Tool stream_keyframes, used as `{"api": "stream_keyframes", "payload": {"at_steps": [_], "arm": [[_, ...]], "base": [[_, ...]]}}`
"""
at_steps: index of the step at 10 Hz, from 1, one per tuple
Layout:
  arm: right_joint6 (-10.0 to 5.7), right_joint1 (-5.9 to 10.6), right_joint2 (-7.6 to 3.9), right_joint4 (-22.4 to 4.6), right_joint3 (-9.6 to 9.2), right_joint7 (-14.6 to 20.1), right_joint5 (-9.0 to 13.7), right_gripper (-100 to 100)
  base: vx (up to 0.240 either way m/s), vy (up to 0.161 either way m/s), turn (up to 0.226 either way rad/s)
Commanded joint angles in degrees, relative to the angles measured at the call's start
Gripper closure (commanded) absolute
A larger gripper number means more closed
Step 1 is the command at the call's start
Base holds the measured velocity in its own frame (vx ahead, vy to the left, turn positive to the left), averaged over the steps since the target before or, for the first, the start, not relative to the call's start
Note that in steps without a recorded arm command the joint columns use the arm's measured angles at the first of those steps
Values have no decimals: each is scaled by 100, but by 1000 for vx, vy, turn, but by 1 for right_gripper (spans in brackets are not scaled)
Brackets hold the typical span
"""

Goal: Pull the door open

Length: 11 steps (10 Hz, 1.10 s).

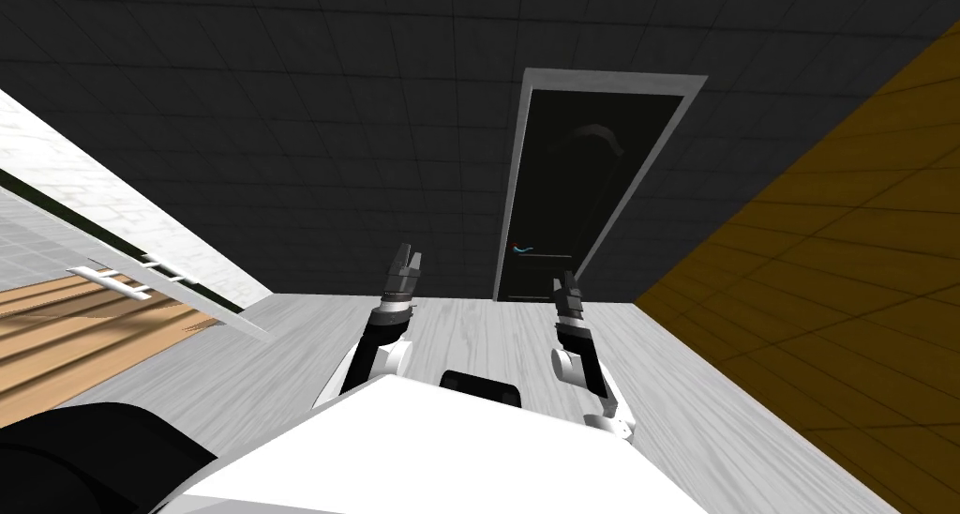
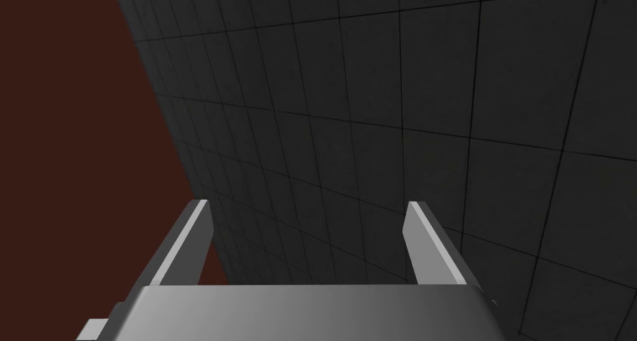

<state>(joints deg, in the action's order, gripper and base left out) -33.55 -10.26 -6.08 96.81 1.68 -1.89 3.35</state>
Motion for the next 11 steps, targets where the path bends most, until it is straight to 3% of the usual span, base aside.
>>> {"api": "stream_keyframes", "payload": {"at_steps": [1,5,6,8,9,11], "arm": [[-20,76,-24,-162,13,25,-2,-100],[-137,458,-129,-961,21,151,-62,-100],[-137,458,-129,-1047,21,151,-62,-100],[-196,651,-180,-1448,26,215,-93,-100],[-196,651,-180,-1495,26,215,-93,-100],[-256,845,-229,-1939,30,279,-123,-100]], "base": [[38,-7,16],[79,-11,39],[69,-15,15],[73,-4,30],[58,-10,19],[62,-15,41]]}}
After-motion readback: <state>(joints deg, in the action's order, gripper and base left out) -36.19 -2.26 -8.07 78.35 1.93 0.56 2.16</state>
